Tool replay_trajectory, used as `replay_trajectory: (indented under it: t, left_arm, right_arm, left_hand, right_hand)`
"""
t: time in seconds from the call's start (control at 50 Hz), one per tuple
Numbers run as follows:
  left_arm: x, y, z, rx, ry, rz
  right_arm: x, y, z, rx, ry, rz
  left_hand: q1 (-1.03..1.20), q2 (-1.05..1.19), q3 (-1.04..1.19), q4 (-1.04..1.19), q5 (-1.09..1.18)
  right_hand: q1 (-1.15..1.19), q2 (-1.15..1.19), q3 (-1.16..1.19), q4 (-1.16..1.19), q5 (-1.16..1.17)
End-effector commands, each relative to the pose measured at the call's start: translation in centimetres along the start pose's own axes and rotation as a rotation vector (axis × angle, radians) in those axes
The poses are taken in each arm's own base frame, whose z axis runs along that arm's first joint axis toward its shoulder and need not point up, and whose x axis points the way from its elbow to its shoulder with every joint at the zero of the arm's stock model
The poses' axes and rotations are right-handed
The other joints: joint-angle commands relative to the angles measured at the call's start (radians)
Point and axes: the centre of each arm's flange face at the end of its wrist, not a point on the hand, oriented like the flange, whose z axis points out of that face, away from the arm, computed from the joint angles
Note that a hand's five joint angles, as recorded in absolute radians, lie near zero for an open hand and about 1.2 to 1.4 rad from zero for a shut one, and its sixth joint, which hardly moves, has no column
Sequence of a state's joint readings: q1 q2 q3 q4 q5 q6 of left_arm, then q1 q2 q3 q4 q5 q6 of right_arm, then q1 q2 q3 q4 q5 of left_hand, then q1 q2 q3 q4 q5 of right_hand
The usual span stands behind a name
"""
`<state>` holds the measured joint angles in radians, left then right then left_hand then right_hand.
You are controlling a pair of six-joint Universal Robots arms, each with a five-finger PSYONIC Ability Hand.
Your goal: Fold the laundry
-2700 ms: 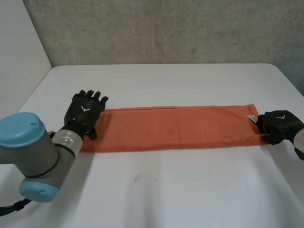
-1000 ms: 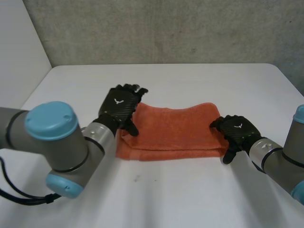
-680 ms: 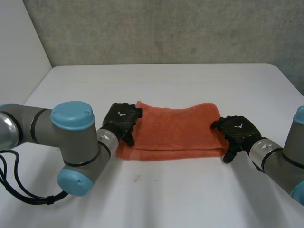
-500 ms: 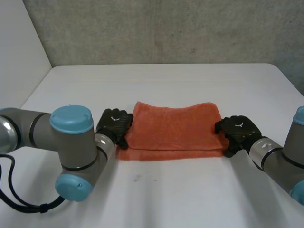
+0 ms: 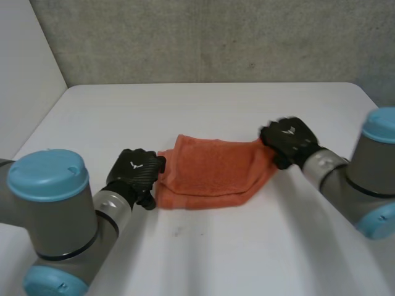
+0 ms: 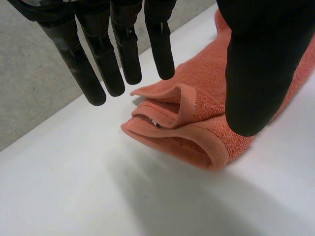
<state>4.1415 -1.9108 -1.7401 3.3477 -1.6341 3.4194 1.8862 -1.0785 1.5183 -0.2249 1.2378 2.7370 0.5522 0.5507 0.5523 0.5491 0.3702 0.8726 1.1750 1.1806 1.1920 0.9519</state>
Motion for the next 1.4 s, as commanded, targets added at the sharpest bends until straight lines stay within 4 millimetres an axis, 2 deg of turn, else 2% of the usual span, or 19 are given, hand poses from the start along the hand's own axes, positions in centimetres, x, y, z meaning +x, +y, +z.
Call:
replay_trajectory:
  t: [0.02,0.04,0.12,0.2,0.24,0.26,0.32,0.42,0.5,0.64,0.72,0.86,0.9,1.08,1.28,1.32,1.36,1.38,1.4]
  left_arm:
    - [-1.7,-1.1,-1.1,0.03,-0.053,-0.016]
    - [-2.1,-1.1,-1.2,0.031,-0.064,-0.019]
    - [-3.8,-1.5,-1.1,0.041,-0.115,-0.033]
    - [-4.6,-1.6,-0.8,0.048,-0.135,-0.041]
    - [-4.7,-1.9,-0.6,0.06,-0.138,-0.042]
    - [-4.8,-2.0,-0.5,0.064,-0.14,-0.042]
    - [-5.1,-2.8,0.2,0.096,-0.145,-0.042]
    - [-4.7,-3.6,2.2,0.124,-0.132,-0.041]
    - [-4.1,-5.0,3.5,0.171,-0.115,-0.069]
    - [-2.5,-5.6,4.7,0.18,-0.044,-0.194]
    - [-2.1,-4.3,5.0,0.101,-0.033,-0.235]
    - [-1.2,-1.1,5.5,-0.038,-0.016,-0.259]
    - [-0.8,0.8,5.8,-0.099,-0.02,-0.257]
    - [-0.7,2.9,5.4,-0.169,-0.047,-0.239]
    - [-1.2,1.5,5.1,-0.121,-0.053,-0.236]
    - [-1.4,0.8,5.1,-0.098,-0.055,-0.23]
    - [-1.8,-0.2,5.1,-0.068,-0.06,-0.227]
    - [-2.4,-2.0,4.8,-0.014,-0.068,-0.226]
    - [-2.4,-2.1,4.8,-0.014,-0.068,-0.226]
  right_arm:
    - [-9.1,-5.7,0.9,0.141,-0.267,-0.062]
    - [-11.8,-5.8,1.1,0.155,-0.355,-0.069]
    - [-16.8,-4.7,1.2,0.143,-0.514,-0.075]
    - [-18.5,-3.1,1.6,0.081,-0.55,-0.073]
    - [-17.9,-3.7,2.0,0.082,-0.509,-0.073]
    - [-17.1,-4.6,2.4,0.09,-0.446,-0.075]
    - [-15.8,-5.5,2.6,0.08,-0.339,-0.071]
    - [-10.6,-7.9,2.5,0.088,-0.156,0.046]
    - [-9.2,-7.7,2.3,0.074,-0.147,0.15]
    - [-9.0,-7.7,2.4,0.067,-0.172,0.218]
    - [-8.7,-7.3,2.5,0.042,-0.174,0.235]
    - [-9.7,-4.4,3.6,-0.067,-0.196,0.266]
    - [-9.9,-3.4,3.9,-0.106,-0.2,0.271]
    - [-9.6,-0.3,5.0,-0.209,-0.192,0.286]
    - [-7.6,-1.8,5.6,-0.159,-0.152,0.291]
    - [-7.6,-2.0,5.6,-0.155,-0.151,0.291]
    - [-6.8,-3.5,5.2,-0.12,-0.135,0.295]
    - [-6.4,-4.1,5.1,-0.104,-0.124,0.296]
    - [-5.9,-4.7,4.9,-0.089,-0.111,0.3]
  left_hand:
    - [-0.057,-0.055,-0.057,-0.053,-0.049]
    - [-0.089,-0.087,-0.089,-0.086,-0.081]
    - [-0.201,-0.199,-0.201,-0.197,-0.193]
    - [-0.212,-0.211,-0.213,-0.209,-0.205]
    - [-0.215,-0.214,-0.216,-0.212,-0.208]
    - [-0.215,-0.214,-0.216,-0.212,-0.208]
    - [-0.218,-0.217,-0.218,-0.215,-0.211]
    - [-0.242,-0.24,-0.242,-0.239,-0.234]
    - [-0.242,-0.24,-0.242,-0.239,-0.234]
    - [-0.239,-0.237,-0.239,-0.236,-0.231]
    - [-0.239,-0.237,-0.239,-0.236,-0.231]
    - [-0.289,-0.287,-0.289,-0.285,-0.281]
    - [-0.315,-0.314,-0.315,-0.312,-0.308]
    - [-0.33,-0.328,-0.33,-0.327,-0.322]
    - [-0.356,-0.355,-0.356,-0.353,-0.349]
    - [-0.359,-0.358,-0.359,-0.356,-0.352]
    - [-0.362,-0.361,-0.362,-0.359,-0.355]
    - [-0.362,-0.361,-0.362,-0.359,-0.355]
    - [-0.362,-0.361,-0.362,-0.359,-0.355]
  right_hand:
    - [0.524,0.221,0.216,0.204,0.27]
    - [0.524,0.221,0.216,0.204,0.27]
    - [0.524,0.221,0.216,0.204,0.27]
    - [0.472,0.17,0.164,0.153,0.219]
    - [0.028,-0.274,-0.28,-0.291,-0.226]
    - [-0.399,-0.701,-0.707,-0.718,-0.653]
    - [-0.684,-0.987,-0.992,-1.004,-0.938]
    - [-0.698,-1.0,-1.006,-1.017,-0.952]
    - [-0.698,-1.0,-1.006,-1.017,-0.952]
    - [-0.698,-1.0,-1.006,-1.017,-0.952]
    - [-0.698,-1.0,-1.006,-1.017,-0.952]
    - [-0.698,-1.0,-1.006,-1.017,-0.952]
    - [-0.698,-1.0,-1.006,-1.017,-0.952]
    - [-0.698,-1.0,-1.006,-1.017,-0.952]
    - [-0.698,-1.0,-1.006,-1.017,-0.952]
    - [-0.698,-1.0,-1.006,-1.017,-0.952]
    - [-0.698,-1.0,-1.006,-1.017,-0.952]
    - [-0.698,-1.0,-1.006,-1.017,-0.952]
    - [-0.698,-1.0,-1.006,-1.017,-0.952]
